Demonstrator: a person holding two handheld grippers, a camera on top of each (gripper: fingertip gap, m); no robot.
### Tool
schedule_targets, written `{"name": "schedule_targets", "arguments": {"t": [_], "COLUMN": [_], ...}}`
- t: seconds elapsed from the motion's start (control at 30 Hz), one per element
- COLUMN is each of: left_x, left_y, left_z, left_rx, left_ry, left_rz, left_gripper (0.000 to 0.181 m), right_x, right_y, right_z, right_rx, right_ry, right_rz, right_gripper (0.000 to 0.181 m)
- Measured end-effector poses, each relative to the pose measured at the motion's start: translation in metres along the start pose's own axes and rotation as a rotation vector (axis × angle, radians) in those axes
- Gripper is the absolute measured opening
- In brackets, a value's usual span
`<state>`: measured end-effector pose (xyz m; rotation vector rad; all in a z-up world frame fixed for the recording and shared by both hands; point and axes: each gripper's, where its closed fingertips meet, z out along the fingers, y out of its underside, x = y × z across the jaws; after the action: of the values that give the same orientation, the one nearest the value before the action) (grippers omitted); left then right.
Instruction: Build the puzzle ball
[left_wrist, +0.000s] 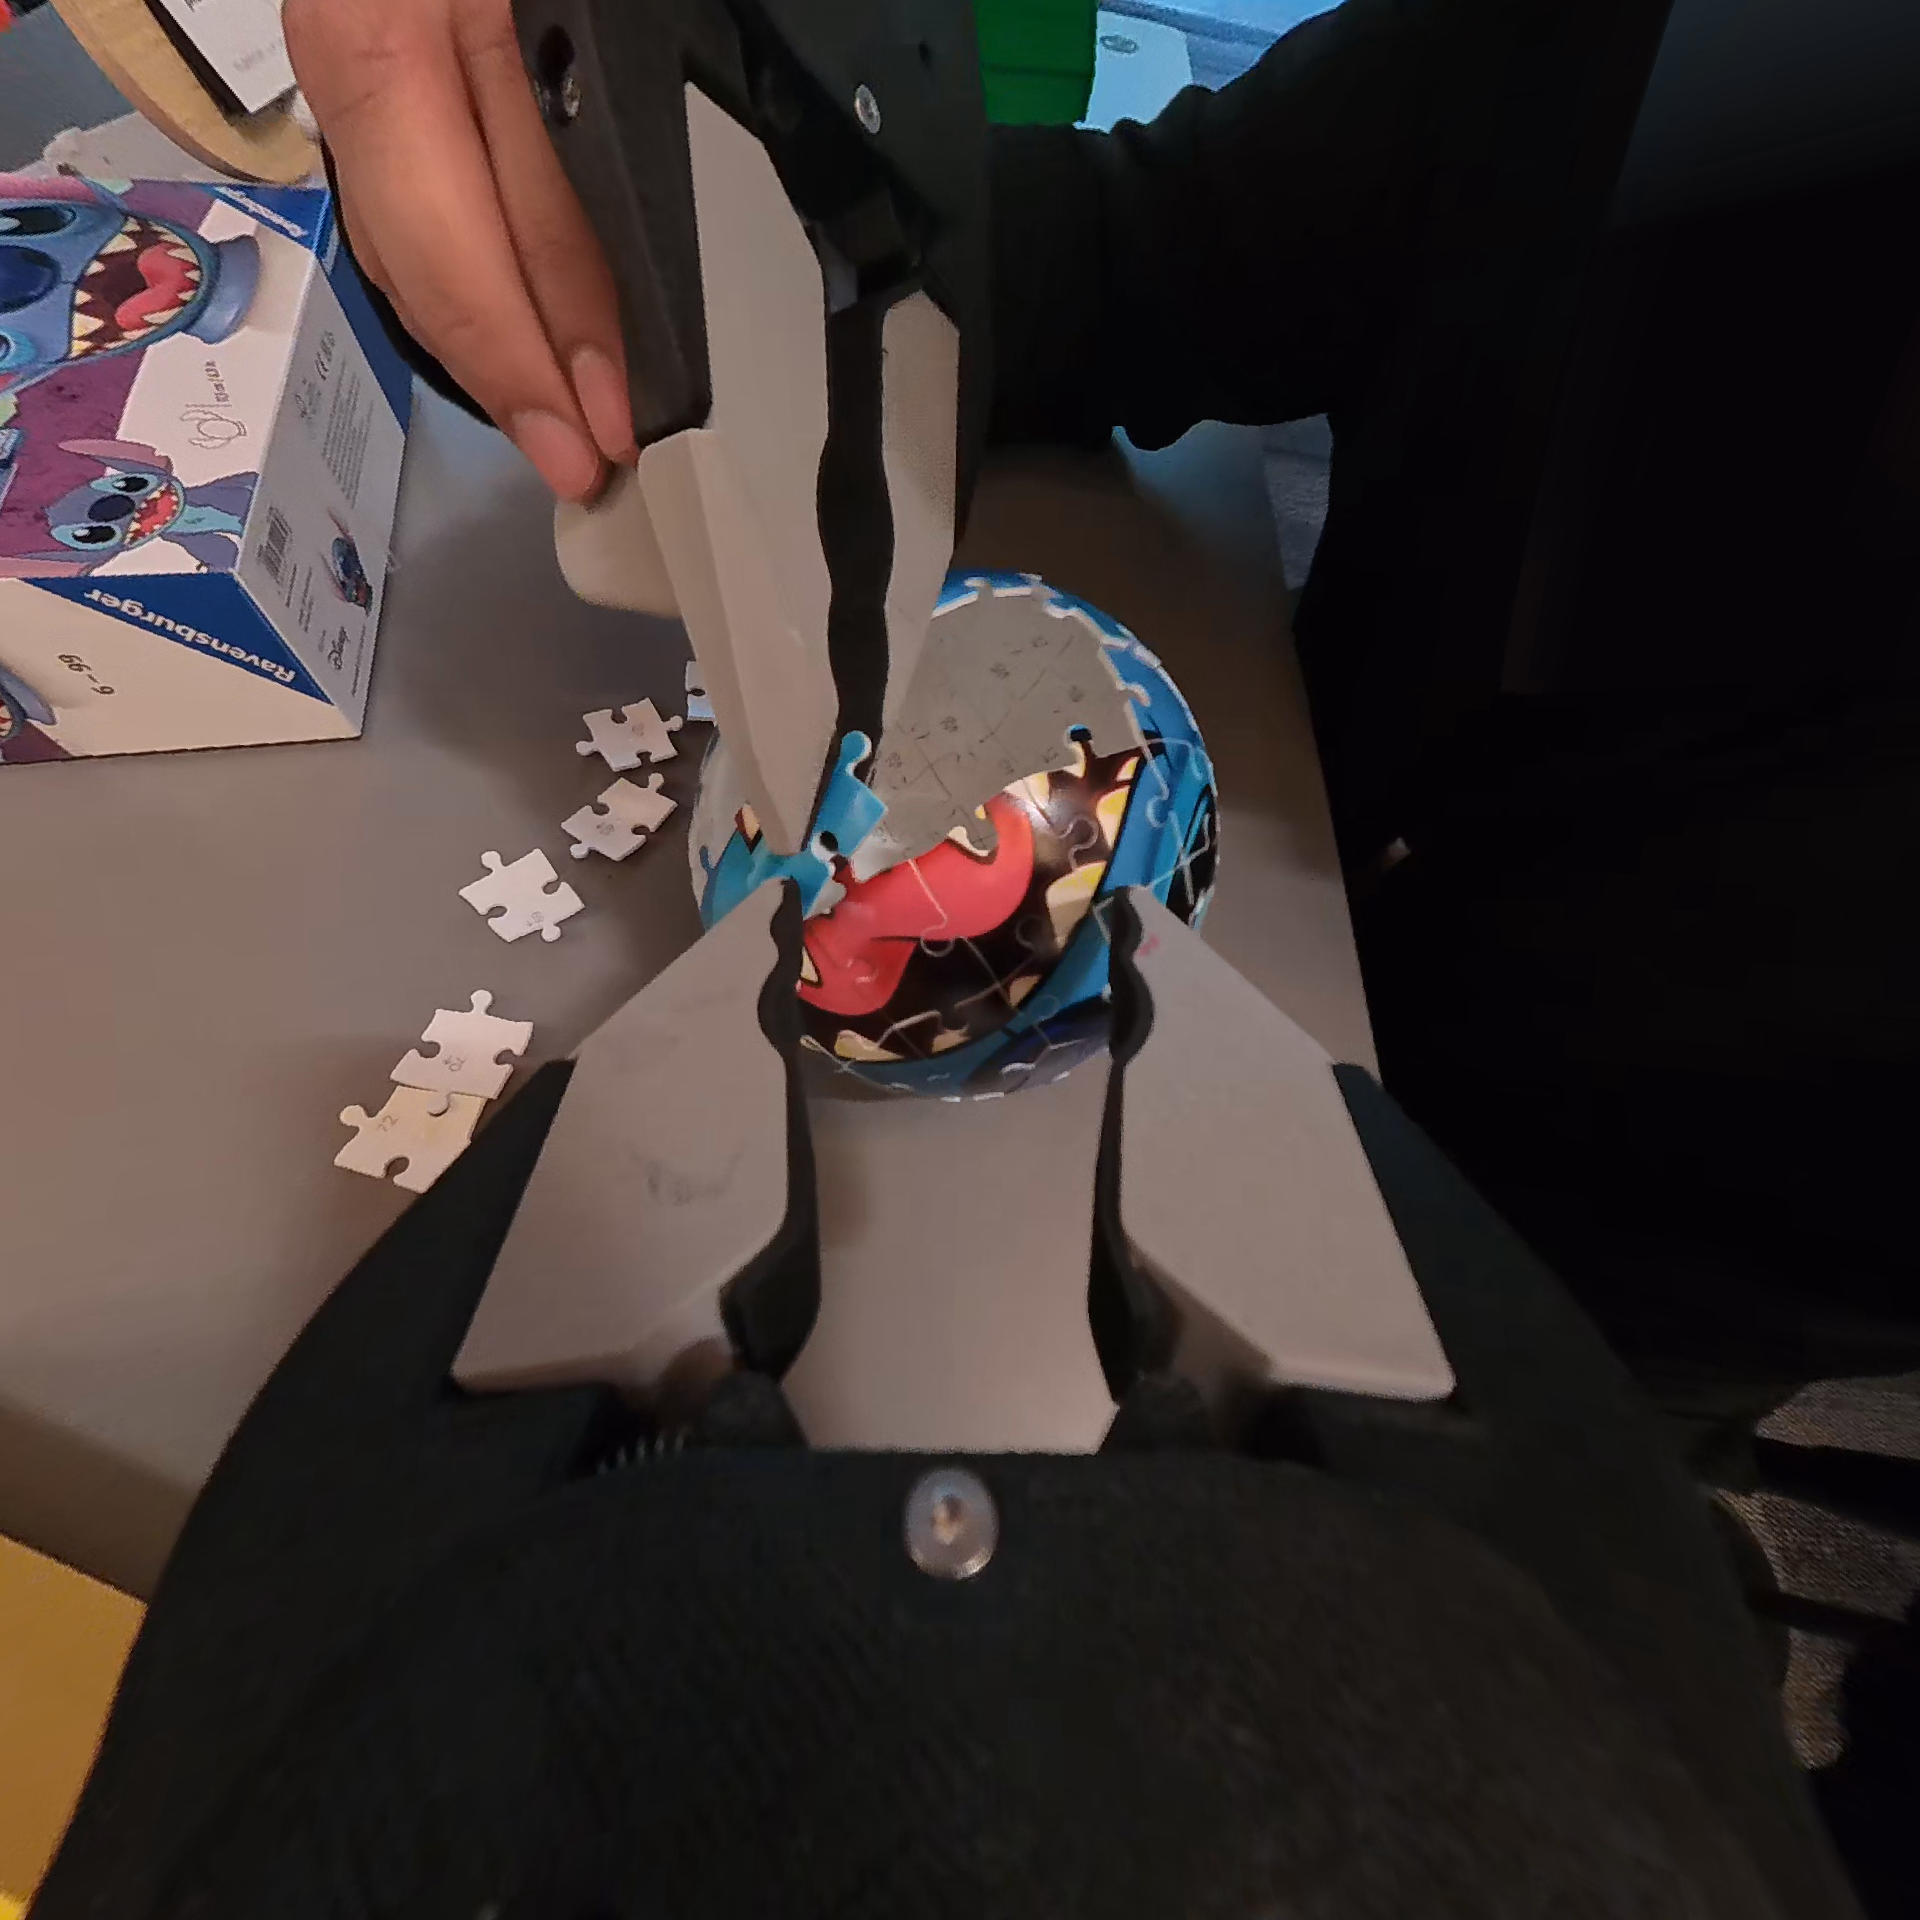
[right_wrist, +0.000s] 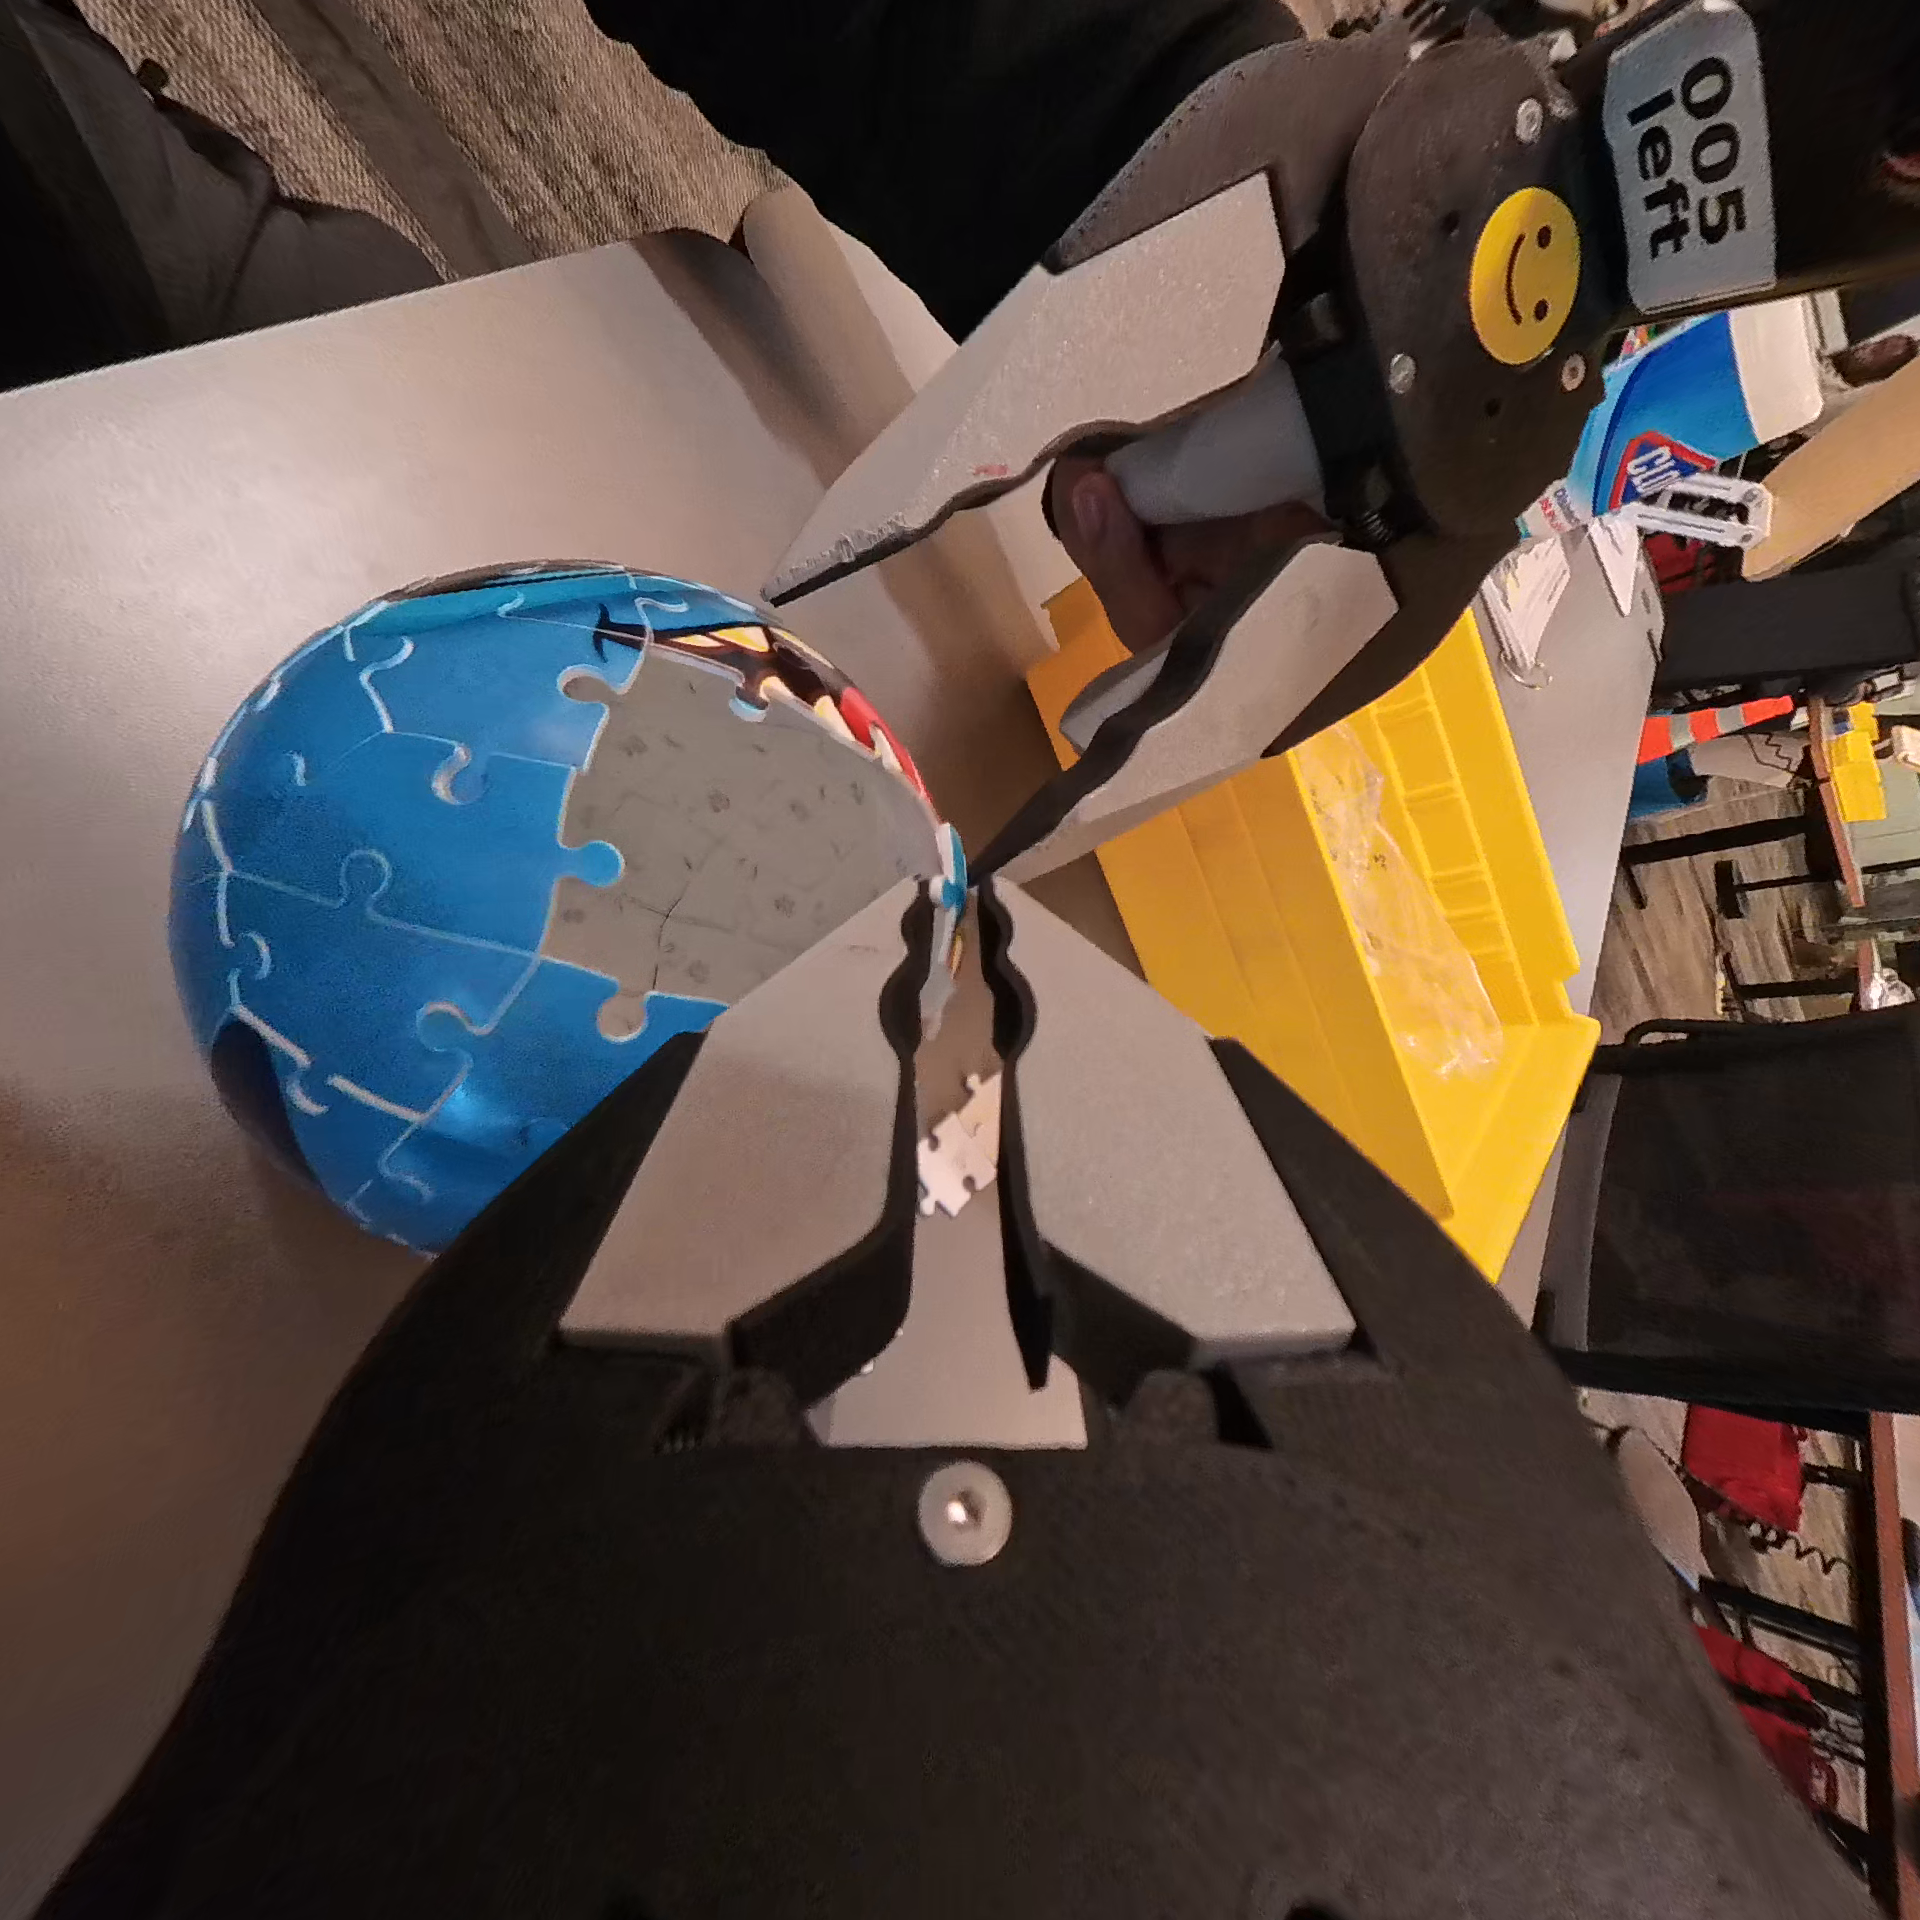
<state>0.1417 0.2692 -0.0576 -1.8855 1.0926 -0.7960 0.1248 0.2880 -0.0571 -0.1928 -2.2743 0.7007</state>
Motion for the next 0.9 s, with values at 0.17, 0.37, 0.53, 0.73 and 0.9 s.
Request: {"name": "schedule_targets", "arguments": {"t": [0.17,0.37,0.53,0.73,0.9], "left_x": [0.001,0.003,0.005,0.008,0.009], "left_y": [0.0,0.0,-0.001,-0.001,-0.001], "left_z": [0.002,0.003,0.003,0.004,0.007], "left_rx": [0.002,0.033,0.108,0.137,0.171], "left_ry": [0.0,-0.009,-0.004,0.013,0.025], "left_rz": [0.006,0.021,-0.002,0.031,0.02], "left_gripper": [0.058,0.058,0.061,0.062,0.063], "right_x": [-0.001,-0.002,-0.004,-0.006,-0.009], "right_y": [-0.001,-0.003,-0.003,-0.004,-0.006], "right_z": [0.001,0.001,0.001,0.0,-0.001], "right_rx": [0.03,0.047,0.043,0.013,0.026], "right_ry": [0.007,0.005,0.005,0.007,-0.007], "right_rz": [-0.014,-0.042,-0.082,-0.156,-0.178], "right_gripper": [0.004,0.001,0.001,0.0,0.0]}}
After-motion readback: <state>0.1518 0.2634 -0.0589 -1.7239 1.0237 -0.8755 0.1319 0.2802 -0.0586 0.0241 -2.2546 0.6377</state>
